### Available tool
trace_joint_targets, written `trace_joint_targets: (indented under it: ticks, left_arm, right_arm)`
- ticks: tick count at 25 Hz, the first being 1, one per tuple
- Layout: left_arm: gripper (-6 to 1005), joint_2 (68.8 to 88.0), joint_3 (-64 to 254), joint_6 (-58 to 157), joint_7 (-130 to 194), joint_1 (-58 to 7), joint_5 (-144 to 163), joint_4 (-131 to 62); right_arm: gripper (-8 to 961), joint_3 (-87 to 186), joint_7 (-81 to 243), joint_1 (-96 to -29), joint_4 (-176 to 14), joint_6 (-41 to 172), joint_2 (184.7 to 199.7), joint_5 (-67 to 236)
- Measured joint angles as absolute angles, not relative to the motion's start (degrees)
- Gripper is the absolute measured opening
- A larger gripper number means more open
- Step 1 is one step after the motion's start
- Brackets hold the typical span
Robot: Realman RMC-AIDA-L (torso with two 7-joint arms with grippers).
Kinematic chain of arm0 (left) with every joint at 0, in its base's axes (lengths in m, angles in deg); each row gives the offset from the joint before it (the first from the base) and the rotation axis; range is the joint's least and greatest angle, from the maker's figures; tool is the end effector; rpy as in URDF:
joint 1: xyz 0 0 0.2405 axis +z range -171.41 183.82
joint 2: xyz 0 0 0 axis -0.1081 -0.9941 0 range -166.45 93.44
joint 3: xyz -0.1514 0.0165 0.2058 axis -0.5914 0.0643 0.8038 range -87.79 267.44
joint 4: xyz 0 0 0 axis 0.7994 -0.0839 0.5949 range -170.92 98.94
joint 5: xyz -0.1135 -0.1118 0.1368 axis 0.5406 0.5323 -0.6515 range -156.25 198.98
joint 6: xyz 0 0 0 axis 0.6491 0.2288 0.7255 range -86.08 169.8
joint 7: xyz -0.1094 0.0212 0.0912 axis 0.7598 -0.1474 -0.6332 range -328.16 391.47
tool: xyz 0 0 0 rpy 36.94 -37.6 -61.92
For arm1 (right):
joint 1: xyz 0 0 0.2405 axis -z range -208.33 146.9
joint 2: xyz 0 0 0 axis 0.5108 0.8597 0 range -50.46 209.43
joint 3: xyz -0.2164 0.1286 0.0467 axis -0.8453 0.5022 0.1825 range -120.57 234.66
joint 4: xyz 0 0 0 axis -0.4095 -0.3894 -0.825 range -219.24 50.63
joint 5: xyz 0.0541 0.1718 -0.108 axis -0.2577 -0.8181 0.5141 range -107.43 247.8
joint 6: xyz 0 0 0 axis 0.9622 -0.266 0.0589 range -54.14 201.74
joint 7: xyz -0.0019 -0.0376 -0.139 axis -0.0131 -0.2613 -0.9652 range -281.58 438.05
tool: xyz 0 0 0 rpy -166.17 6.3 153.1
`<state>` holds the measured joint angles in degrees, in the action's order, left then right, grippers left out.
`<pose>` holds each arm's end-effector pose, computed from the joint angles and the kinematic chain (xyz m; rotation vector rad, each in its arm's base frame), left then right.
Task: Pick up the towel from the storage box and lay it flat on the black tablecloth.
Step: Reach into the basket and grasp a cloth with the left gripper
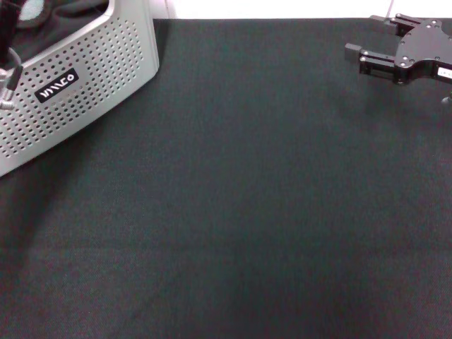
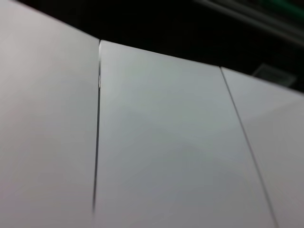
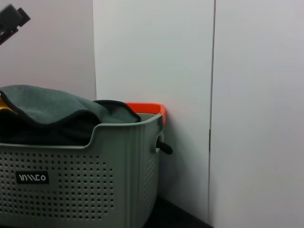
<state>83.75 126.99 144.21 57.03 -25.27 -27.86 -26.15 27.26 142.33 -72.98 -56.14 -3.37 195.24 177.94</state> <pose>-0.2384 0.3313 0.0583 -1.5268 0.0125 -1.3339 0.2228 0.4106 0.0278 -2.4466 0.3011 0.7660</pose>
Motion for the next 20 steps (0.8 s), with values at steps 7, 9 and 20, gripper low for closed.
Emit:
trace_joint_targets:
  ticks: [7, 9, 20]
  left_arm:
    - [737, 83.84, 134.78, 138.92, 83.50, -18.37, -29.09, -7.53]
    - [737, 83.92, 137.11, 137.94, 89.66, -16.01, -28.63, -2.24]
    - [737, 83.79, 139.74, 128.11, 117.54, -11.90, -34.41, 18.23]
  right_arm:
    - [707, 27.25, 142.15, -73.15, -56.19, -3.27, 195.32, 177.87]
    - [707, 27.25, 142.14, -73.16, -56.21, -3.27, 195.32, 177.85]
    - [708, 27.25, 141.77, -73.25, -56.91, -3.19, 195.31, 177.84]
